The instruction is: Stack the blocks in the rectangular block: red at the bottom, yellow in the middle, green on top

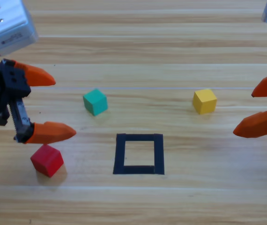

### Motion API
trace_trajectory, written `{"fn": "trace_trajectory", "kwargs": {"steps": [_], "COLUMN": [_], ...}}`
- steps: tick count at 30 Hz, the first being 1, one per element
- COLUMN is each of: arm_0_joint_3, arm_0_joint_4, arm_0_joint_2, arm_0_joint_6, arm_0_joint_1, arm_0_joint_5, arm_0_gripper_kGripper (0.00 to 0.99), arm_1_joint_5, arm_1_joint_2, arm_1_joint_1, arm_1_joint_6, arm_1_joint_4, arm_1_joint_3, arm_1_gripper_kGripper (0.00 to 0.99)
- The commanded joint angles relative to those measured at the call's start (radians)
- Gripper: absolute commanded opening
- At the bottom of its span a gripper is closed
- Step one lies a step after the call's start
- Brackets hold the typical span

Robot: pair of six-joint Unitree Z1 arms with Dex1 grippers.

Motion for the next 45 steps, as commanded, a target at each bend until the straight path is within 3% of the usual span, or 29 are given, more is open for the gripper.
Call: {"fn": "trace_trajectory", "kwargs": {"steps": [1, 8, 12, 16, 20, 23, 28, 32, 39, 45], "arm_0_joint_3": [0.026, 0.026, 0.025, 0.000, -0.069, -0.137, -0.241, -0.301, -0.336, -0.348], "arm_0_joint_4": [-0.013, -0.014, -0.014, -0.005, 0.018, 0.070, 0.211, 0.355, 0.503, 0.567], "arm_0_joint_2": [-0.015, -0.015, -0.015, -0.018, -0.015, -0.009, -0.009, -0.009, 0.077, 0.224], "arm_0_joint_6": [0.008, 0.008, 0.008, -0.022, -0.115, -0.219, -0.422, -0.603, -0.858, -1.051], "arm_0_joint_1": [-0.016, -0.016, -0.016, -0.004, -0.004, -0.004, -0.004, -0.004, -0.002, -0.004], "arm_0_joint_5": [0.012, 0.015, 0.018, 0.054, 0.123, 0.167, 0.204, 0.235, 0.250, 0.245], "arm_0_gripper_kGripper": [0.990, 0.990, 0.990, 0.990, 0.990, 0.990, 0.990, 0.990, 0.989, 0.990], "arm_1_joint_5": [-0.001, -0.013, -0.127, -0.157, -0.309, -0.378, -0.390, -0.458, -0.459, -0.323], "arm_1_joint_2": [0.020, 0.020, 0.025, 0.031, 0.140, 0.235, 0.312, 0.390, 0.536, 0.648], "arm_1_joint_1": [0.029, 0.031, 0.031, 0.029, 0.029, 0.031, 0.031, 0.031, -0.006, -0.103], "arm_1_joint_6": [0.006, 0.016, 0.087, 0.179, 0.329, 0.405, 0.444, 0.447, 0.497, 0.498], "arm_1_joint_4": [0.004, 0.004, 0.000, -0.011, -0.011, -0.011, -0.019, -0.026, 0.037, 0.037], "arm_1_joint_3": [-0.001, -0.006, -0.022, -0.053, -0.119, -0.157, -0.190, -0.225, -0.357, -0.438], "arm_1_gripper_kGripper": [0.959, 0.959, 0.959, 0.960, 0.959, 0.957, 0.957, 0.960, 0.976, 0.988]}}
